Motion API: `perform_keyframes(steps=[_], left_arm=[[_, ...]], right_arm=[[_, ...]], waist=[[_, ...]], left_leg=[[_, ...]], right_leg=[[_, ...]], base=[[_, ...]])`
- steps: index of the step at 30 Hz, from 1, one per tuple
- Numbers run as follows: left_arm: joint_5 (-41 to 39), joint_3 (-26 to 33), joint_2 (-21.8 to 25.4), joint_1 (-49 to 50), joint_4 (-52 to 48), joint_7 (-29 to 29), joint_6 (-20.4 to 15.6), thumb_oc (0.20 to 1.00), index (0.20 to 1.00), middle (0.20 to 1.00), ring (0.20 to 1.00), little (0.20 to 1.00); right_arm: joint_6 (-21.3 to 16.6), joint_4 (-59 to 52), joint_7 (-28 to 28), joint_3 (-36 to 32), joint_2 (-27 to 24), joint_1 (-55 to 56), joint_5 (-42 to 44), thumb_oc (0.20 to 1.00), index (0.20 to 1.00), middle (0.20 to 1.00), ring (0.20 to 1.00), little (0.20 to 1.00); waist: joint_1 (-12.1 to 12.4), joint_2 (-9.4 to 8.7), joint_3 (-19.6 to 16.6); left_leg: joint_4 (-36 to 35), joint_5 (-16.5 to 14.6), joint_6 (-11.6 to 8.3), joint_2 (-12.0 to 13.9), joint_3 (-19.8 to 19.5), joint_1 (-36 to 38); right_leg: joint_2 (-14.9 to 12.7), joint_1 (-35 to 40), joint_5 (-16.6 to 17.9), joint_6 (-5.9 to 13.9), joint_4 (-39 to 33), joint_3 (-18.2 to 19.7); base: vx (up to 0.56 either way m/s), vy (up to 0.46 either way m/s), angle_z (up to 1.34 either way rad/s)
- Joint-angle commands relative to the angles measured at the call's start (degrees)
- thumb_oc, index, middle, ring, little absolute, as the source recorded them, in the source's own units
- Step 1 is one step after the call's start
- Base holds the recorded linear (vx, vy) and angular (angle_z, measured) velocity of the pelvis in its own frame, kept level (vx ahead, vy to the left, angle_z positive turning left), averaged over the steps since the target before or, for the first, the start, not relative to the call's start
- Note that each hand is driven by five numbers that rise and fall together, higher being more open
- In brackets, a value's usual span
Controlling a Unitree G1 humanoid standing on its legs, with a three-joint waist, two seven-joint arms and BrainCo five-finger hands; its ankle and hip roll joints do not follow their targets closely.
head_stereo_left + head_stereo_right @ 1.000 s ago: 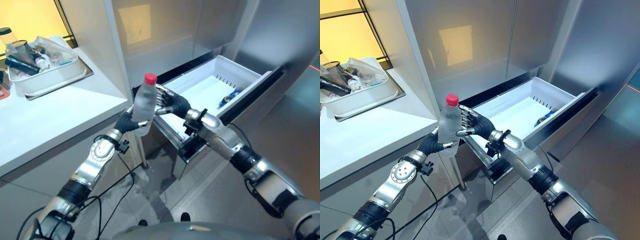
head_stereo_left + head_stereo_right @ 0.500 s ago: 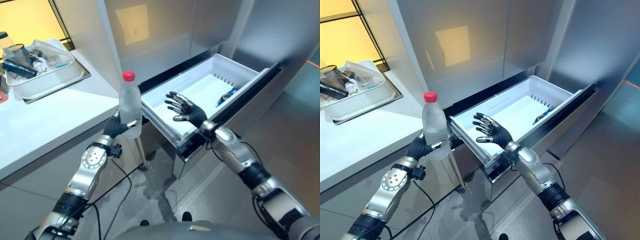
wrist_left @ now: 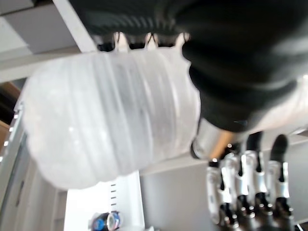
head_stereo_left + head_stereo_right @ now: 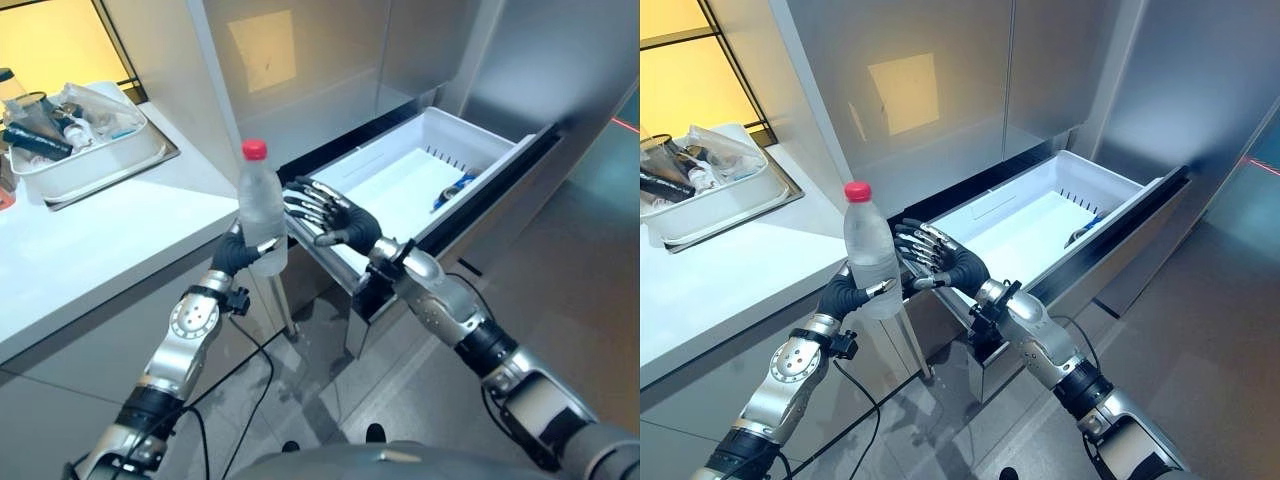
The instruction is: Take the drinks into the refrigerator
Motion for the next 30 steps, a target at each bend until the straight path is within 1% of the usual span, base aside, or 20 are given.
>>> perform_keyframes(steps=[1, 7, 13, 20, 24, 30], left_arm=[[0.68, -0.67, 2.00, -12.19, -1.29, 0.95, -7.52, 0.200, 0.200, 0.200, 0.200, 0.200], [1.55, -1.92, 2.11, -12.23, -1.04, 0.60, -7.50, 0.200, 0.200, 0.200, 0.200, 0.200], [3.42, -4.44, 2.29, -12.70, -1.22, -0.16, -7.19, 0.200, 0.200, 0.200, 0.200, 0.200], [5.32, -6.78, 2.38, -13.71, -1.34, -1.09, -6.71, 0.200, 0.200, 0.200, 0.200, 0.200], [5.70, -7.32, 2.62, -13.36, -1.08, -1.11, -6.72, 0.200, 0.200, 0.200, 0.200, 0.200], [5.59, -6.91, 3.79, -12.51, -2.29, -1.85, -6.79, 0.200, 0.200, 0.200, 0.200, 0.200]], right_arm=[[-3.00, -3.40, 0.87, 1.52, 2.73, -7.52, 1.88, 1.000, 1.000, 1.000, 1.000, 1.000], [-3.22, -4.44, 0.90, 2.52, 2.92, -10.13, 1.77, 1.000, 1.000, 1.000, 1.000, 1.000], [-3.30, -4.03, 0.44, 3.64, 3.48, -12.89, 2.04, 1.000, 1.000, 1.000, 1.000, 1.000], [-2.10, -3.93, 1.23, 5.97, 5.21, -13.46, 2.98, 1.000, 1.000, 1.000, 1.000, 1.000], [-1.57, -3.33, 1.58, 6.87, 6.64, -14.37, 4.61, 1.000, 1.000, 1.000, 1.000, 1.000], [-1.67, -1.60, 1.15, 7.38, 5.93, -17.21, 1.68, 1.000, 1.000, 1.000, 1.000, 1.000]], waist=[[0.24, -1.09, -1.62], [0.44, -1.27, -1.78], [0.60, -1.32, -1.74], [0.52, -1.32, -1.72], [0.70, -1.43, -1.74], [1.02, -1.59, -1.81]], left_leg=[[0.51, -5.20, 3.58, -2.50, -1.01, 1.98], [0.51, -5.34, 3.63, -2.46, -0.98, 2.21], [0.52, -5.43, 3.70, -2.52, -0.95, 2.28], [0.52, -5.51, 3.65, -2.48, -1.12, 2.41], [0.52, -5.59, 3.67, -2.47, -1.10, 2.47], [0.62, -5.70, 3.68, -2.44, -0.80, 2.43]], right_leg=[[-2.76, 6.28, -8.62, 4.10, 2.50, -0.92], [-2.68, 6.52, -8.60, 4.04, 2.38, -0.76], [-2.66, 6.59, -8.54, 4.06, 2.21, -0.58], [-2.57, 6.70, -8.81, 3.99, 2.40, -0.71], [-2.52, 6.73, -8.73, 3.98, 2.30, -0.55], [-2.54, 6.59, -8.63, 4.06, 2.32, -0.42]], base=[[0.00, 0.000, 0.00], [0.00, 0.000, 0.00], [0.00, 0.000, 0.00], [0.00, 0.000, 0.00], [0.00, 0.000, 0.00], [0.00, 0.000, 0.00]])
